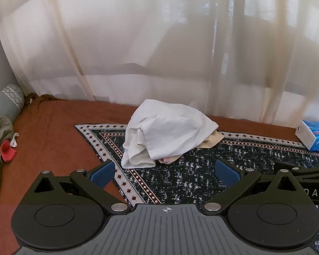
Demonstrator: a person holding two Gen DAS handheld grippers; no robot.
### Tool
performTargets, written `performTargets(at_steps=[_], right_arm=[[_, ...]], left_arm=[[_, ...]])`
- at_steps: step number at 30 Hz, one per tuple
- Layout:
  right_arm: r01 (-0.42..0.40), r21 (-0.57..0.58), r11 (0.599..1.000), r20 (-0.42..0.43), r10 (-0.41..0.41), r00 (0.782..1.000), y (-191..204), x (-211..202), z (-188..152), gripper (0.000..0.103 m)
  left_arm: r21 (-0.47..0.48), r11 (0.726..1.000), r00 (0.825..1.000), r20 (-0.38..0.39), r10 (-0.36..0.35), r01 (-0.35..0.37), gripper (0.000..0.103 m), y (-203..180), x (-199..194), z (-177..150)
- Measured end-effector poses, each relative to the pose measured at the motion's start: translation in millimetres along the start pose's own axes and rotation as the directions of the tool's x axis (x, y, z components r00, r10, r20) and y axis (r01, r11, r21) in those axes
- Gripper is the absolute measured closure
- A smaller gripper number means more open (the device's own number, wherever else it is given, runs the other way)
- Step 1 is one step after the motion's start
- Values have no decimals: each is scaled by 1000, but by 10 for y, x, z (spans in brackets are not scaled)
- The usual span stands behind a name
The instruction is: Fold clothes
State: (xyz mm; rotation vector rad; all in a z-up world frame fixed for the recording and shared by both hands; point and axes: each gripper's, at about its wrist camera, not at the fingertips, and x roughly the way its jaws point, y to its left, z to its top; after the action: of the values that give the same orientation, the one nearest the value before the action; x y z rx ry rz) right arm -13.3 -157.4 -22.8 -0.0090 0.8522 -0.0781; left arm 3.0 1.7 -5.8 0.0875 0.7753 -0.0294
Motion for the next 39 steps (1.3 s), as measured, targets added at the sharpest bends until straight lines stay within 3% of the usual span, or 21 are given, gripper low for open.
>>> performTargets(at_steps=[13, 23, 26, 29, 35, 39], right_arm=[[-10, -13, 1000, -11, 10, 1000, 54, 88, 36, 0], [-28, -43, 999, -64, 25, 998, 326, 631, 214, 0], [-42, -27, 999, -54, 40, 998, 402, 806, 307, 0], [-113, 26, 993, -25, 114, 993, 413, 1000, 435, 0], [-220, 94, 971, -24, 223, 975, 529, 1490, 677, 2], [-245, 53, 968, -47, 248, 968, 749, 1729, 754, 6]], left_arm=[[0, 1000, 999, -33, -4, 4, 0, 85, 123, 34], [12, 1000, 990, -140, -3, 4, 0, 395, 755, 92], [39, 999, 992, -126, -28, 34, 0, 499, 970, 141], [61, 995, 991, -114, -68, 75, 0, 612, 1191, 202], [89, 988, 982, -149, -114, 129, 10, 823, 1641, 254], [62, 982, 965, -205, -161, 177, 26, 976, 1842, 219]])
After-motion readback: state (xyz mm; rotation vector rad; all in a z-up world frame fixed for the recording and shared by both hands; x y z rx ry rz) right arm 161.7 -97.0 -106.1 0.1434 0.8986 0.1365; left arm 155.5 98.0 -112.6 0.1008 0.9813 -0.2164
